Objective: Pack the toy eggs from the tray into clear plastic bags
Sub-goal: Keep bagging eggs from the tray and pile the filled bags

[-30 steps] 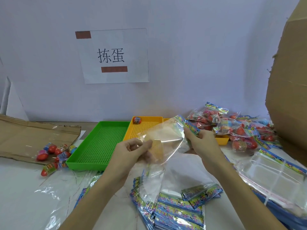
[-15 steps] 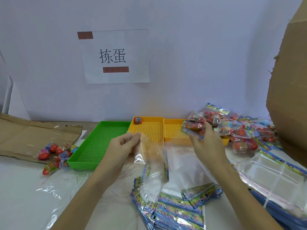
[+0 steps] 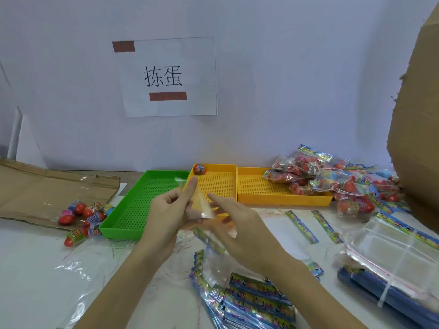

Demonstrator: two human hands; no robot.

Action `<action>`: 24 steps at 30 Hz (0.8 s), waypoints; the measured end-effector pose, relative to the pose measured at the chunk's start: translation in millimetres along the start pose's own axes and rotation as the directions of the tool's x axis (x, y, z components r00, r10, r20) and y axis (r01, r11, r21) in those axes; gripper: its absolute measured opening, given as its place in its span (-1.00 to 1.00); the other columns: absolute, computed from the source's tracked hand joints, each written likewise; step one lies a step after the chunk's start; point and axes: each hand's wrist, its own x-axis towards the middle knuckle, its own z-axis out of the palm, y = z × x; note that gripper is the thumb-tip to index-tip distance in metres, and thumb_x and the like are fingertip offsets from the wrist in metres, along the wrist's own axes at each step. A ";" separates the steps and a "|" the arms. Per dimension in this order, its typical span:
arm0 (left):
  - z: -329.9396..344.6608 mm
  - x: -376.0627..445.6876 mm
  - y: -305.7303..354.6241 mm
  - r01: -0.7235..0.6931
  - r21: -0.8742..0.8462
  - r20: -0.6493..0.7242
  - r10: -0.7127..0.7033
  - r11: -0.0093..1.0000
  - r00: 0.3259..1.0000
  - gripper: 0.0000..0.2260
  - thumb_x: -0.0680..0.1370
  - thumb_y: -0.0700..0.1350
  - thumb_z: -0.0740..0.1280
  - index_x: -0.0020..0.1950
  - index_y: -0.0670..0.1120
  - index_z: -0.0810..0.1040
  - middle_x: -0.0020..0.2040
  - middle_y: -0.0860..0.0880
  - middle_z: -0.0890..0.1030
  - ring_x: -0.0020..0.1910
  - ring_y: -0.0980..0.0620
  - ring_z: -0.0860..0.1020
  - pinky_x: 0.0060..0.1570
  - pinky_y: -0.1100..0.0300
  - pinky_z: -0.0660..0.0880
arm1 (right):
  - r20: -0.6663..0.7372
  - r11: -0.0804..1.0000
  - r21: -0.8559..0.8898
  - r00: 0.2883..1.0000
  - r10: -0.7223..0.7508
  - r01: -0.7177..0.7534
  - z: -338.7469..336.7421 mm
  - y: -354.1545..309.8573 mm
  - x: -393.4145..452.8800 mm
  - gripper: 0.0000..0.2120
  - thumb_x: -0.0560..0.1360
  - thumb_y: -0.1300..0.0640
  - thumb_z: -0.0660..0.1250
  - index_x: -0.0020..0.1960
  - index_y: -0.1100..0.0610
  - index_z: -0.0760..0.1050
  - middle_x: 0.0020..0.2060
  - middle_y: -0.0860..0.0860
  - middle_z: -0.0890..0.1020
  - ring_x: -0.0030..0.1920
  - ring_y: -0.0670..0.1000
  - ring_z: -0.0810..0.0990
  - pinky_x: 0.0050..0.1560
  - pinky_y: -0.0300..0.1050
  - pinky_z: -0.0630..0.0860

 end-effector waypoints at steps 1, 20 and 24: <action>1.2 0.7 0.5 0.029 -0.011 0.047 -0.029 1.000 0.998 -0.53 0.47 0.31 0.43 -0.35 -0.07 0.60 -0.35 -0.10 0.55 -0.27 -0.15 0.57 -0.12 0.00 0.56 | -0.080 1.000 0.018 0.997 -0.003 0.005 -2.0 1.3 1.8 -0.62 0.66 0.07 0.29 0.46 0.05 0.51 0.14 -0.10 0.68 0.01 -0.28 0.59 -0.01 -0.33 0.53; 10.8 -9.0 -2.1 -0.124 0.088 0.061 0.119 0.988 0.991 -0.80 0.67 -0.15 0.36 0.28 -0.09 0.64 -0.01 -0.10 0.78 -0.04 -0.01 0.75 -0.15 0.22 0.66 | -0.058 0.999 -0.027 0.998 -0.020 0.018 -8.6 -15.2 -2.4 -0.52 0.70 -0.22 0.05 0.59 -0.17 0.24 0.32 -0.17 0.30 0.25 -0.19 0.43 0.16 -0.33 0.49; -0.1 0.4 2.5 -0.027 0.076 0.097 0.019 0.997 0.995 -0.84 0.64 -0.18 0.37 0.16 -0.22 0.65 0.01 -0.19 0.77 -0.14 -0.07 0.74 -0.16 0.23 0.66 | -0.265 1.000 0.015 0.964 0.024 -0.020 -24.5 -8.4 5.4 -0.67 0.71 -0.04 0.17 0.39 0.02 0.53 0.06 -0.15 0.60 -0.09 -0.14 0.60 -0.12 -0.26 0.54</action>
